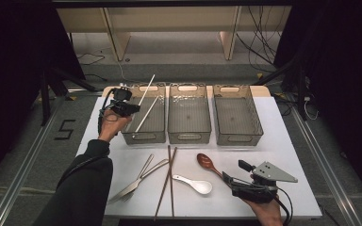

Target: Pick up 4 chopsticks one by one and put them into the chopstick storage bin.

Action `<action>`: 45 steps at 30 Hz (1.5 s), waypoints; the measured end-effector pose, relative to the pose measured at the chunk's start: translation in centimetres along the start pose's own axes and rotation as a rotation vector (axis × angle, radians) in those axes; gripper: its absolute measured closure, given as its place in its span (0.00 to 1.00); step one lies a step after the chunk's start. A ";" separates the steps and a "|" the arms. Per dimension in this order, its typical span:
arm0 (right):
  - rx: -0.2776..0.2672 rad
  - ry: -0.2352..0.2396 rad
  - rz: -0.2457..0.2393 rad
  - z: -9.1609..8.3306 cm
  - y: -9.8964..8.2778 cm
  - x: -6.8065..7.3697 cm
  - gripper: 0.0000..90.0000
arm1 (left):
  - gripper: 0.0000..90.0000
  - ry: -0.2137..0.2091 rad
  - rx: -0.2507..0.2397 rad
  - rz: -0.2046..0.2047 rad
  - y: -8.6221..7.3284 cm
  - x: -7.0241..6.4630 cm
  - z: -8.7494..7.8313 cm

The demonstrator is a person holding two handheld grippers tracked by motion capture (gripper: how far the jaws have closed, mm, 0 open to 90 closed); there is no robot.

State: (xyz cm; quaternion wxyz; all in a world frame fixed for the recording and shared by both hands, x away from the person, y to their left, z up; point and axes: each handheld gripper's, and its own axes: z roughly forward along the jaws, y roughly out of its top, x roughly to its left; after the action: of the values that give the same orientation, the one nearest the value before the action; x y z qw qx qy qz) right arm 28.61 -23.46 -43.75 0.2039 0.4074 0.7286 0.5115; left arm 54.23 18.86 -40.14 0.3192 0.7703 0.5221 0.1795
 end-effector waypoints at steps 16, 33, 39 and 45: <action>0.000 0.000 0.000 0.0 0.0 0.0 0.29 | 0.93 -0.020 0.080 -0.003 -0.9 0.1 1.3; -0.002 -0.001 0.000 0.0 0.0 0.0 0.29 | 0.75 -0.042 0.095 -0.006 -0.7 -0.5 0.7; -0.004 -0.001 0.004 0.0 0.0 0.0 0.29 | 0.66 -0.097 0.064 -0.036 -0.7 -1.3 -1.5; -0.003 -0.003 0.001 0.0 0.0 0.0 0.29 | 0.56 -0.129 0.074 -0.038 -1.2 -2.4 -3.6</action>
State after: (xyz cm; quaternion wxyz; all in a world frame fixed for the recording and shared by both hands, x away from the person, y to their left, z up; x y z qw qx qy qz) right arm 28.58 -23.47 -43.73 0.2055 0.4081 0.7272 0.5122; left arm 50.24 18.10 -38.20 0.3269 0.7814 0.5213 0.1040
